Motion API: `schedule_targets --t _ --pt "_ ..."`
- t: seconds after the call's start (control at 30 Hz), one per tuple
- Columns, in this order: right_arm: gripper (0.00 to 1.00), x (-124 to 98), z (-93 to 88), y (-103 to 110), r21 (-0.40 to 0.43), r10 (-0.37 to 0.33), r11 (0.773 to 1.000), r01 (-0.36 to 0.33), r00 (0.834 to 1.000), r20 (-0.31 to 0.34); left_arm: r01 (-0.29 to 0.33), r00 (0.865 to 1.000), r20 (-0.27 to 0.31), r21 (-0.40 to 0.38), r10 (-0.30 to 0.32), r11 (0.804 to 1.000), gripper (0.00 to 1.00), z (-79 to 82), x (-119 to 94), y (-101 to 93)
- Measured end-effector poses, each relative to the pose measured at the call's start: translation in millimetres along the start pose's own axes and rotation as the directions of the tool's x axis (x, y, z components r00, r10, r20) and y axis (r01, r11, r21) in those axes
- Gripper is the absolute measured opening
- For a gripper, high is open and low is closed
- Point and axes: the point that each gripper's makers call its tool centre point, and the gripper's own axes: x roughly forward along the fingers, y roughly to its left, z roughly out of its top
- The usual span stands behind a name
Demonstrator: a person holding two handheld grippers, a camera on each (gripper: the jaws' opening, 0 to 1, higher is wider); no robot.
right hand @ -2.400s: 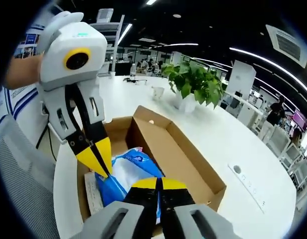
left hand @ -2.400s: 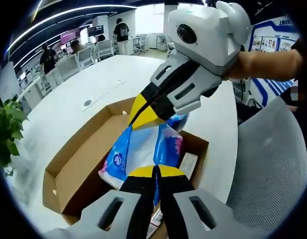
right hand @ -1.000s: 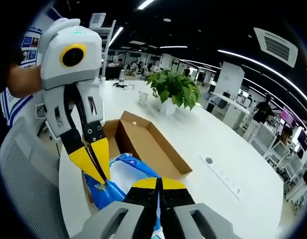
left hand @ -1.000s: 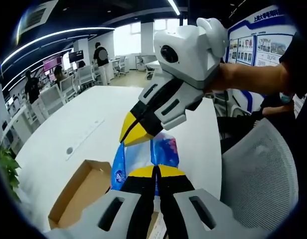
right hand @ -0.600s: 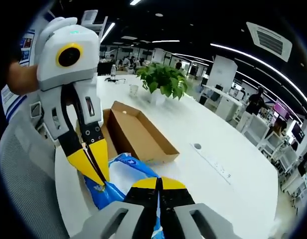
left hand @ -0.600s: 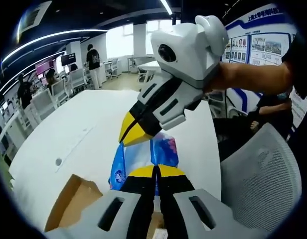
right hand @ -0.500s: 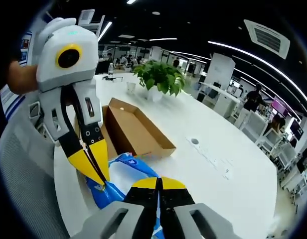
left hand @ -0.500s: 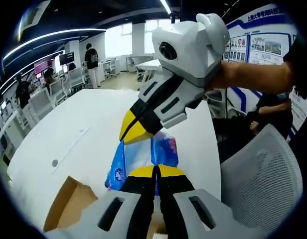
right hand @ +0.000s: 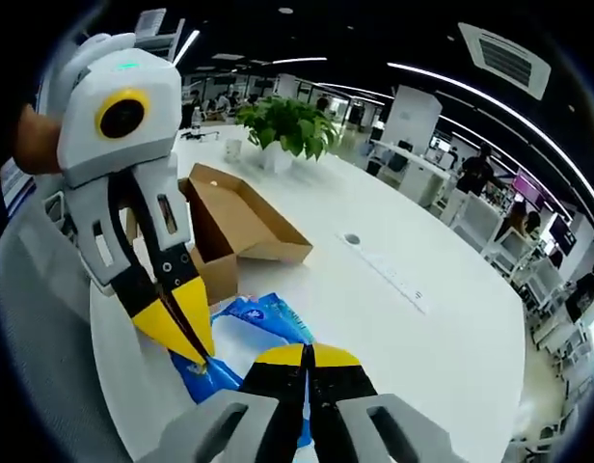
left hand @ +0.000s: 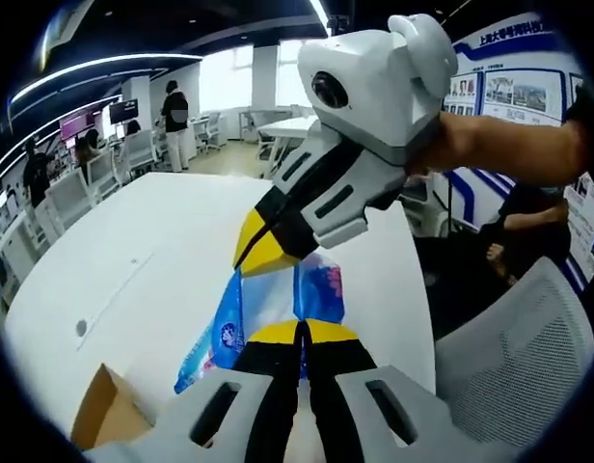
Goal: Operate the shoe box by opening the lid, removing the specified soft item, and placing it in the target area until the item is outside and the box remains undamaged.
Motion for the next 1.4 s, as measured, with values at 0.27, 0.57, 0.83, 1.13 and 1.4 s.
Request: schedule_targets --t 0.27,0.57,0.83,1.13,1.4 --pt "0.00 -4.3 -14.2 -17.1 0.020 -0.020 1.000 0.020 1.000 -0.008 0.006 1.000 0.007 -0.028 -0.006 1.000 0.00 3.4 18.9 2.7" --pt "0.00 -10.3 -28.7 -28.3 0.055 -0.038 0.998 0.038 0.999 -0.012 0.006 1.000 0.014 -0.074 -0.005 0.997 0.00 10.2 34.3 -1.0" --pt "0.00 -16.5 -36.0 -33.6 0.049 -0.012 0.999 0.013 1.000 -0.015 -0.005 1.000 0.025 -0.134 0.009 0.991 0.00 16.6 40.9 -3.7" --pt "0.00 -24.4 -40.2 -43.9 0.035 0.005 0.999 -0.005 1.000 -0.003 -0.012 0.999 0.049 -0.152 0.020 0.988 0.00 29.8 49.9 -10.4" --pt "0.00 -26.4 -53.3 -58.0 0.026 0.017 1.000 -0.017 1.000 -0.006 -0.025 0.998 0.054 -0.182 0.036 0.983 0.00 31.6 65.4 -7.9"
